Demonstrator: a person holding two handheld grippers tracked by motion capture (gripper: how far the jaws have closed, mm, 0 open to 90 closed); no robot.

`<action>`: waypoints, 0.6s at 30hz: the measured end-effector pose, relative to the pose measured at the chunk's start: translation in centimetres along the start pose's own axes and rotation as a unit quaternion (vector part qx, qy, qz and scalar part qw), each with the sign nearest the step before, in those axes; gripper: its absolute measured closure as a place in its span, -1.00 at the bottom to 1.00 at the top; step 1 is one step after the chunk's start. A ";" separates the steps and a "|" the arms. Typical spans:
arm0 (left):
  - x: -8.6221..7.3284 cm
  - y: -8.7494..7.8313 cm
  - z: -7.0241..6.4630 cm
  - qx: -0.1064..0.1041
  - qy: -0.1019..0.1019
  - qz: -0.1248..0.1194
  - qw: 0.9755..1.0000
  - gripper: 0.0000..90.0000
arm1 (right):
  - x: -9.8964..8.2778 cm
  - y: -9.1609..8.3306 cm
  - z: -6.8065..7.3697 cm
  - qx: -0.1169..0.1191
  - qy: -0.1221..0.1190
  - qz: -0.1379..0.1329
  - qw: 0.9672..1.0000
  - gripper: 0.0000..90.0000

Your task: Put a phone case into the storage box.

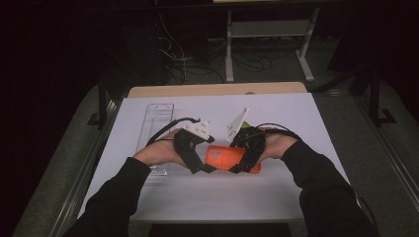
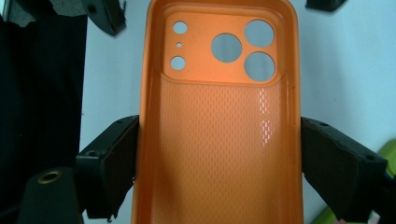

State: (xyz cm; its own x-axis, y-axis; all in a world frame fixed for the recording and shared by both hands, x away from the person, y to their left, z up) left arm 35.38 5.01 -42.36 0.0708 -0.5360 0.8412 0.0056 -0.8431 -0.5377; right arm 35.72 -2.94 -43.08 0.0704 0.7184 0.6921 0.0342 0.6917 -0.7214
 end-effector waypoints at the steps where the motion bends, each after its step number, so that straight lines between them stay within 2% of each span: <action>1: -0.1 0.1 -0.1 -0.003 0.004 0.002 1.000 -1.00 | 0.1 0.0 0.1 0.002 0.003 0.002 1.000 -0.67; 5: -0.1 0.4 -0.6 -0.013 0.007 0.005 1.000 -1.00 | 0.7 0.2 0.3 0.004 -0.009 0.003 1.000 -0.67; 7: -0.2 0.5 -0.9 -0.019 0.001 0.007 1.000 -1.00 | 1.0 0.3 0.4 0.009 -0.015 0.002 1.000 -0.67; 10: -0.3 0.7 -1.0 -0.017 0.003 0.014 1.000 -1.00 | 1.3 0.4 0.5 0.008 -0.020 0.004 1.000 -0.67; 13: -0.7 0.7 -1.0 -0.020 0.014 0.032 0.999 -1.00 | 1.4 0.6 0.6 0.011 -0.022 0.006 1.000 -0.67; 16: -0.8 0.9 -0.9 -0.013 0.013 0.036 0.999 -1.00 | 1.5 0.7 0.6 0.012 -0.023 0.004 1.000 -0.67; 18: -0.8 0.9 -0.9 -0.014 0.013 0.037 0.999 -0.90 | 1.5 0.7 0.6 0.011 -0.025 0.002 1.000 -0.67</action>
State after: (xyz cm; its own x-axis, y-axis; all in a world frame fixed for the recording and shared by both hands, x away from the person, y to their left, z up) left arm 34.42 4.64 -43.50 0.0449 -0.5969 0.8010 -0.0270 -0.8023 -0.5963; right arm 35.24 -1.30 -42.51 0.0202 0.7240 0.6895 0.0112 0.6894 -0.7243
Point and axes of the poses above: each handheld gripper's, and its own axes: y roughly forward along the jaws, x roughly out of its top, z roughly to its left, the point moved 10 cm from there along y, roughly forward along the jaws, and after that the axes turned 13 degrees about -z, right-handed, at the moved point
